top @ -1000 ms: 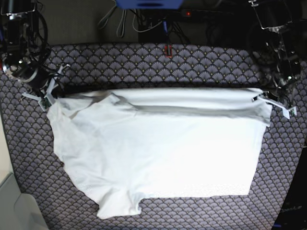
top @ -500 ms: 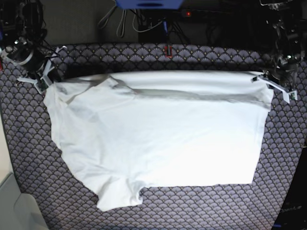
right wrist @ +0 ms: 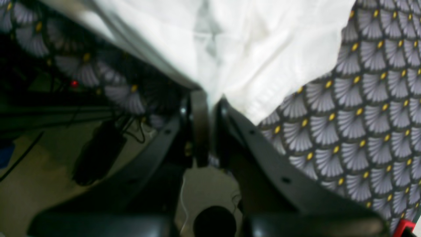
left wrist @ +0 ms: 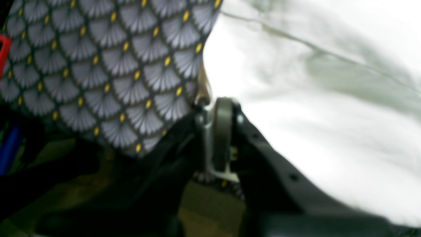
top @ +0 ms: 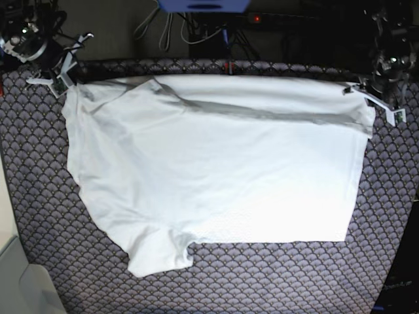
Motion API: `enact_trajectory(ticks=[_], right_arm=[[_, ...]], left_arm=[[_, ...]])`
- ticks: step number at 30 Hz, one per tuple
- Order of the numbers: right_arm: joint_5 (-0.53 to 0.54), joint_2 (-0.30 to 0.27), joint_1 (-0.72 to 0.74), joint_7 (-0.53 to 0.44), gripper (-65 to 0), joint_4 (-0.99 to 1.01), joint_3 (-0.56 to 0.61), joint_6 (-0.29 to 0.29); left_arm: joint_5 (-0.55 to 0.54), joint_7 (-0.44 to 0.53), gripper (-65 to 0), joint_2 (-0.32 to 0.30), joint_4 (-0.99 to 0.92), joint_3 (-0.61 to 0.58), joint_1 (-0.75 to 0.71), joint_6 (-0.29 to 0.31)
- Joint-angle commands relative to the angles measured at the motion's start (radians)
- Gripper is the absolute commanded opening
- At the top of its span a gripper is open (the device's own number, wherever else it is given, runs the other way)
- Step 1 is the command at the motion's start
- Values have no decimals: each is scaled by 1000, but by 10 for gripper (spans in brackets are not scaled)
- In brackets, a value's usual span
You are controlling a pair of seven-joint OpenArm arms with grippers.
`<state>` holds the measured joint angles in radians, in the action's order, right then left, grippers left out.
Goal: Fold the T-shirt properly
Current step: 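Lift and pull both grippers outward, stretching the shirt edge wide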
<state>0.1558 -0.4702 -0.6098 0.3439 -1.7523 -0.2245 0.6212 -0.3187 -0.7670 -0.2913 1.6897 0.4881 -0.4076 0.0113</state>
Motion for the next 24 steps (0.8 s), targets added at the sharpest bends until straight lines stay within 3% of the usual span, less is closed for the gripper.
enact_trajectory(ticks=[1, 24], right_arm=[[8, -17, 0, -24, -650, -13, -13, -7], [8, -15, -29, -24, -650, -18, -29, -7]], left_arm=[[6, 13, -645, -18, 19, 8, -1, -4], [6, 13, -643, -16, 22, 42, -14, -4]])
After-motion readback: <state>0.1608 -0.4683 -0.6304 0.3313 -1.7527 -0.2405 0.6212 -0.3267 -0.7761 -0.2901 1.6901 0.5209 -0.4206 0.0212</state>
